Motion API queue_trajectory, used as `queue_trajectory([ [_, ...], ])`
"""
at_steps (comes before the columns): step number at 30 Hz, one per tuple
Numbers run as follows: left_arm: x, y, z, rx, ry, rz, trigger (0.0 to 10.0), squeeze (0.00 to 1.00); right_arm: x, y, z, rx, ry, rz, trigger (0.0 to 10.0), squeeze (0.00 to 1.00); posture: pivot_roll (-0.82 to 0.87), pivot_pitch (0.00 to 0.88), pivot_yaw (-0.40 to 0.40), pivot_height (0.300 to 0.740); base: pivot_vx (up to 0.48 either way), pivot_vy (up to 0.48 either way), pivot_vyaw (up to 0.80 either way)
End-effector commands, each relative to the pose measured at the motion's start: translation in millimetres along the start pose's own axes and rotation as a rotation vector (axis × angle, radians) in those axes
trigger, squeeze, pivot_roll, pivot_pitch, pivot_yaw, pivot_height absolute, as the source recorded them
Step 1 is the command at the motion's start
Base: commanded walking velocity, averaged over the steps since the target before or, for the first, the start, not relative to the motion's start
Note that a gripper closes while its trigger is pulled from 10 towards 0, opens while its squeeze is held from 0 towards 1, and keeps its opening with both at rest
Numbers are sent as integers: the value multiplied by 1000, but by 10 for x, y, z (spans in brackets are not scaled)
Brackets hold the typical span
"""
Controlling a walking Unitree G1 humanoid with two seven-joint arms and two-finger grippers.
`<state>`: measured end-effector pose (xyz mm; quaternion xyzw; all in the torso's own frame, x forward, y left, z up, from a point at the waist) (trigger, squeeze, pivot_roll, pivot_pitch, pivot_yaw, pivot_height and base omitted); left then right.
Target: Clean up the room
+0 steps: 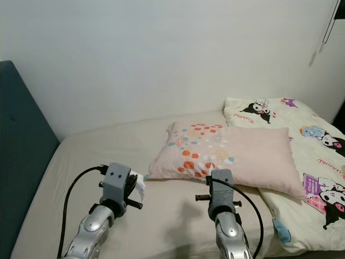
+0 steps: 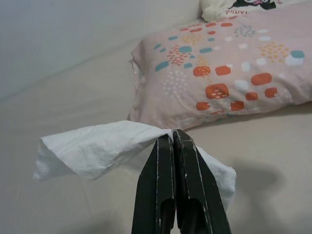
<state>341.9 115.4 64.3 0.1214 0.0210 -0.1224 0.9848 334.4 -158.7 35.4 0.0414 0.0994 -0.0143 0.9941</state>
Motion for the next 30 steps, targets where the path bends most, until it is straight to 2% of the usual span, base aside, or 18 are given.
queue_trajectory([
  [1,19,-54,26,1,-12,-14,10000,0,-23,-12,34,15,-22,-3,10000,0,-47,28,7,740,0,0,0],
  [10,21,-114,35,-5,-17,-35,10000,0,-56,-13,4,18,-22,-4,10000,0,-48,35,15,740,0,0,0],
  [13,3,-89,-16,5,6,-20,10000,0,-56,-9,-59,11,6,-4,10000,0,-39,42,18,740,0,0,0],
  [20,10,-2,-4,13,8,9,10000,0,-47,-5,-45,17,9,2,10000,0,-36,51,16,740,0,0,0],
  [30,33,32,68,33,-10,20,10000,0,-39,17,-37,23,8,18,10000,0,-29,52,8,740,0,0,-800],
])
Point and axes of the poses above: a point about 5 cm out from each wrist's last joint towards the gripper, its own x axis pointing out of the wrist towards the gripper, its own z axis along the axis of the wrist's last joint, y = z × x, the point moved 5 cm from there along x, pointing out of the wrist towards the gripper, and after that the axes turned 8 degrees about x, right-handed, at the moved point
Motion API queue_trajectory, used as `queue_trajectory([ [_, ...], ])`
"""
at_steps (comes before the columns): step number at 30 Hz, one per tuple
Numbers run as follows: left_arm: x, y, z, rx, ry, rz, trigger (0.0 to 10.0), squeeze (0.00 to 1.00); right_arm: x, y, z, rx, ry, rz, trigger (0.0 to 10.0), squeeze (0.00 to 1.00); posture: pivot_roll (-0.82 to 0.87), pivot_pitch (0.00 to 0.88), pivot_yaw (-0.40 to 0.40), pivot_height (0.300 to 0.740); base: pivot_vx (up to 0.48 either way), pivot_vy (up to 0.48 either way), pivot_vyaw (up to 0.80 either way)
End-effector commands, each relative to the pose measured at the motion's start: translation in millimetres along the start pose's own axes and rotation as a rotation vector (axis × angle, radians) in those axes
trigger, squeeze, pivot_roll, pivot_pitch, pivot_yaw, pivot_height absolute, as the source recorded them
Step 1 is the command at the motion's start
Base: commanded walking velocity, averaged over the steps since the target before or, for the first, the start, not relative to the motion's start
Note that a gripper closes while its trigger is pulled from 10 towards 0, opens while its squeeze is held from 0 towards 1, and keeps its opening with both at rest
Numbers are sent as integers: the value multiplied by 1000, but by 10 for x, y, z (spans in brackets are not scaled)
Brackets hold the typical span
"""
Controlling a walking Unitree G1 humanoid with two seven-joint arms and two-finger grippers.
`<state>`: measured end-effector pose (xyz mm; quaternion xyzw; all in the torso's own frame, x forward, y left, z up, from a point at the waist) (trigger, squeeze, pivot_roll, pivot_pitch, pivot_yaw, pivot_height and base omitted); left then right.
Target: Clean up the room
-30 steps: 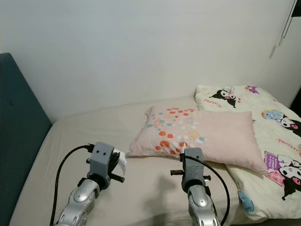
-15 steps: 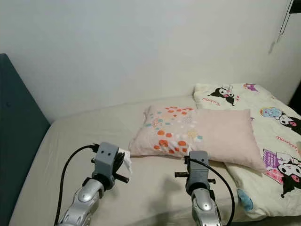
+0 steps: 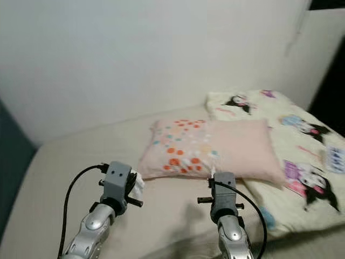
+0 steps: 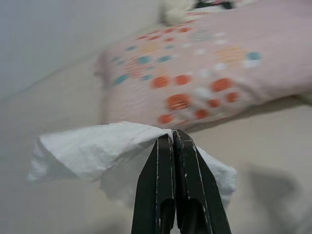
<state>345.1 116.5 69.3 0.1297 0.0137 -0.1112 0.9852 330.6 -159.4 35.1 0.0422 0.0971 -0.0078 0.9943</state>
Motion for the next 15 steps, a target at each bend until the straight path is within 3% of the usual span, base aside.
queue_trajectory([
  [1,8,1,25,18,-2,-6,10000,0,0,34,-29,25,13,6,10000,0,-28,51,8,740,0,0,-800],
  [15,-2,18,41,49,-14,4,10000,0,25,91,-6,25,9,32,10000,0,-21,47,2,740,0,0,-800],
])
Point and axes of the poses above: a point about 5 cm out from each wrist's last joint towards the gripper, its own x axis pointing out of the wrist towards the gripper, its own z axis along the axis of the wrist's last joint, y = z × x, the point moved 5 cm from there along x, pointing out of the wrist towards the gripper, and after that the axes turned 8 degrees about x, right-handed, at the moved point
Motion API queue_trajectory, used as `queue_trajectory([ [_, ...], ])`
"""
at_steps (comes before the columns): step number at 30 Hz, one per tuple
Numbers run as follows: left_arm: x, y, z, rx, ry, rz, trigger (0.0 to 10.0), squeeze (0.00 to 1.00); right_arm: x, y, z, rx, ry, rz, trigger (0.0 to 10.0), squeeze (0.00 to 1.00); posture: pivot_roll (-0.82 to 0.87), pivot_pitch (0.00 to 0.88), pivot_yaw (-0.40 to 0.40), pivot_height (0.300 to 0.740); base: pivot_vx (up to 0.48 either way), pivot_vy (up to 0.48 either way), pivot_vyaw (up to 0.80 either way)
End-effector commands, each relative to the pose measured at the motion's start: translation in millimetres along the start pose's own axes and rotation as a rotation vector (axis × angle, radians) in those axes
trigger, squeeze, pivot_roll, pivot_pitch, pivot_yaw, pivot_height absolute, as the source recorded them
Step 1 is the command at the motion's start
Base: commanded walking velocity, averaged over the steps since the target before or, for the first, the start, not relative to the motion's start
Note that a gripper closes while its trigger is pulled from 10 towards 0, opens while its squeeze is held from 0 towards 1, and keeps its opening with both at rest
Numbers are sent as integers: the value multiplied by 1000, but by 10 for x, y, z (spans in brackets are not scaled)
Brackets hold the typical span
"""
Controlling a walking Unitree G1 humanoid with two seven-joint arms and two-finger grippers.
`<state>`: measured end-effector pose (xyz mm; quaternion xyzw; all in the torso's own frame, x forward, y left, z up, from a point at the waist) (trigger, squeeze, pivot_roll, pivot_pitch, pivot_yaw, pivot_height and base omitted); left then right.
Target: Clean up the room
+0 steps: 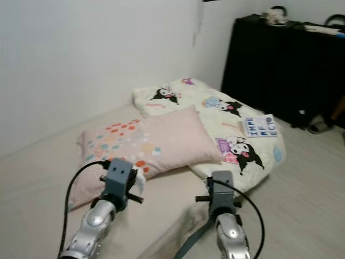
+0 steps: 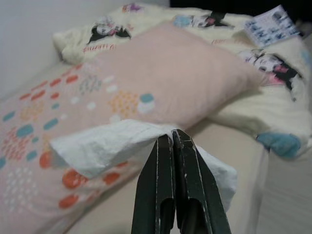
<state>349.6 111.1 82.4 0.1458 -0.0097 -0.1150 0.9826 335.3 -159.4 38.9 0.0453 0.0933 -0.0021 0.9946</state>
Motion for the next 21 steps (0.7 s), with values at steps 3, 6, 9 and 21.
queue_trajectory([
  [3,-62,27,-99,15,29,6,10000,0,-11,91,-49,18,15,23,10000,0,-21,46,0,740,0,0,-800],
  [6,-71,36,-102,19,28,10,10000,0,-5,97,-40,14,14,28,10000,0,-21,46,-3,740,0,0,-800],
  [9,-81,34,-109,28,28,9,10000,0,1,100,-33,12,14,30,10000,0,-22,47,-4,740,0,0,-800],
  [21,-88,35,-114,29,27,15,10000,0,12,106,-20,-1,14,38,10000,0,-30,47,-12,740,0,0,-800],
])
Point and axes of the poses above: a point about 5 cm out from each wrist's last joint towards the gripper, its own x axis pointing out of the wrist towards the gripper, its own z axis along the axis of the wrist's last joint, y = z × x, the point moved 5 cm from there along x, pointing out of the wrist towards the gripper, and after that the axes turned 8 degrees about x, right-handed, at the moved point
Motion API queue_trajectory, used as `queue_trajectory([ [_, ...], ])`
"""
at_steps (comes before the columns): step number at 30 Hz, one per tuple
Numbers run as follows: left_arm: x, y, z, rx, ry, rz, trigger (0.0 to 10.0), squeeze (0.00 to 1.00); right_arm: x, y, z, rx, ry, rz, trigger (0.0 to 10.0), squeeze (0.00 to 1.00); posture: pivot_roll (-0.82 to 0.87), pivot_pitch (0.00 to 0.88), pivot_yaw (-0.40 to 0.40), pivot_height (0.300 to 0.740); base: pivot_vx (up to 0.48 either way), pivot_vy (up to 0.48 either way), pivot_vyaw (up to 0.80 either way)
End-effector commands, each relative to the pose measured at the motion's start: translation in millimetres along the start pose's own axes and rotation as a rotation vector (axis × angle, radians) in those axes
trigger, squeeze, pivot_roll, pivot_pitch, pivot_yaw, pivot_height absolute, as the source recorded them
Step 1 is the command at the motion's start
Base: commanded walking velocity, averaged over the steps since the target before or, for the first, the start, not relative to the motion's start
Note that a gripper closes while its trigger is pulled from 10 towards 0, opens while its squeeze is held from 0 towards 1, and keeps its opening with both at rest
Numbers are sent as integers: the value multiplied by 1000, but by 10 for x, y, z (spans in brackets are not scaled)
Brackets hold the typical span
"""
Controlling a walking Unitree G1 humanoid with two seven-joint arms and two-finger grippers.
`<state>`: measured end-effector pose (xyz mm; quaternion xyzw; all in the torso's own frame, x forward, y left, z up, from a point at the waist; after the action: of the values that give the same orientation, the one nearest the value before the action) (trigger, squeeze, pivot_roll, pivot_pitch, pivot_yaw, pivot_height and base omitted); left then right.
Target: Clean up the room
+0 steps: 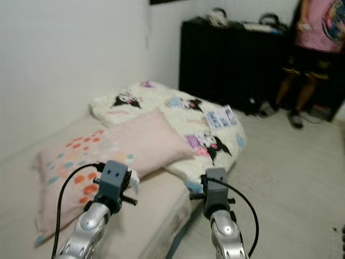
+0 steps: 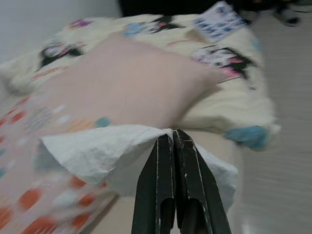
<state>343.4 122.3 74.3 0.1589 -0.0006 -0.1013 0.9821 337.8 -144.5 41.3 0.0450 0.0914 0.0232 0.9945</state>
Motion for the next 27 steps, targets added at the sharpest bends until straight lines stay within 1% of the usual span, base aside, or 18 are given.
queue_trajectory([
  [1,-4,-32,-7,4,2,-8,10000,0,-11,-44,-34,4,16,-13,10000,0,-30,47,-12,740,0,0,-800],
  [11,-25,-34,-20,8,3,-5,10000,0,-8,-46,-35,0,19,-8,10000,0,-31,49,-21,740,0,0,-800],
  [17,-17,-43,-13,27,-2,-18,10000,0,-4,-31,-42,3,21,-8,10000,0,-29,43,-17,740,0,0,-800],
  [27,-7,-57,1,29,-10,-20,10000,0,-6,-19,-51,6,23,-6,10000,0,-26,41,-16,740,0,0,-800],
])
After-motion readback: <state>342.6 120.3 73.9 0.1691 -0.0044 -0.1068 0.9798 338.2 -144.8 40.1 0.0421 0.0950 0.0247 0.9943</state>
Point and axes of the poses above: a point about 5 cm out from each wrist's last joint towards the gripper, its own x axis pointing out of the wrist towards the gripper, its own z axis along the axis of the wrist's last joint, y = z × x, the point moved 5 cm from there along x, pointing out of the wrist towards the gripper, and after that the axes turned 8 degrees about x, right-handed, at the moved point
